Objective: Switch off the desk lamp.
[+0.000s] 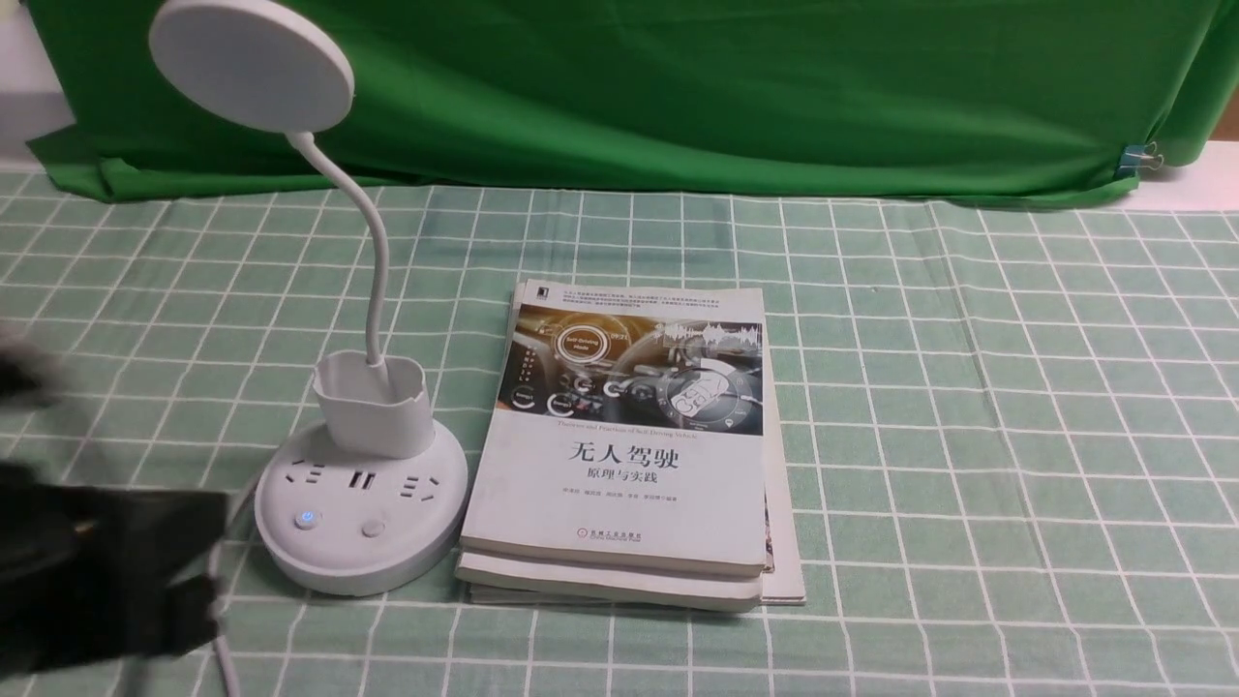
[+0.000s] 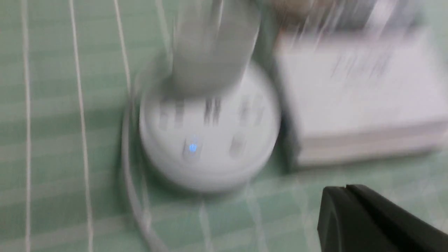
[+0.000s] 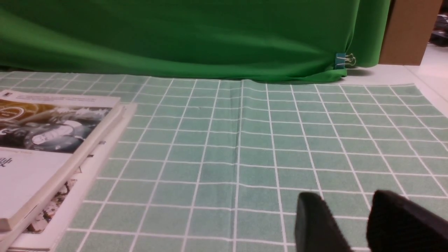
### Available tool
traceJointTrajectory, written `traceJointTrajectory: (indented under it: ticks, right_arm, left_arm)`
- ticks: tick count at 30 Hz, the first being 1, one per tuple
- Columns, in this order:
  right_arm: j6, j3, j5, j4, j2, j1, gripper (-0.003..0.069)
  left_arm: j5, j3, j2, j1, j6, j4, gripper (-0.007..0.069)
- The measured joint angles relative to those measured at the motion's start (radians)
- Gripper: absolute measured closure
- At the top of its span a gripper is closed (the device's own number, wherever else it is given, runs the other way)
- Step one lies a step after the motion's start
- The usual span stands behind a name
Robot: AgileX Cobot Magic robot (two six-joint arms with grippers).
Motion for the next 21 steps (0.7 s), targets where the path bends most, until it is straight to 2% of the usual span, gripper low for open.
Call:
traceJointTrajectory:
  ticks: [2, 6, 21]
  right_arm:
    - [0.000, 0.000, 0.000, 0.000, 0.000, 0.000, 0.0417]
    - [0.000, 0.000, 0.000, 0.000, 0.000, 0.000, 0.0417]
    - [0.000, 0.000, 0.000, 0.000, 0.000, 0.000, 0.0417]
  left_arm:
    - [-0.087, 0.076, -0.113, 0.000, 0.000, -0.008, 0.0622]
    - [-0.165, 0.163, -0.232, 0.000, -0.001, -0.011, 0.0621]
    - [-0.195, 0.233, -0.280, 0.000, -0.002, -0.011, 0.0603]
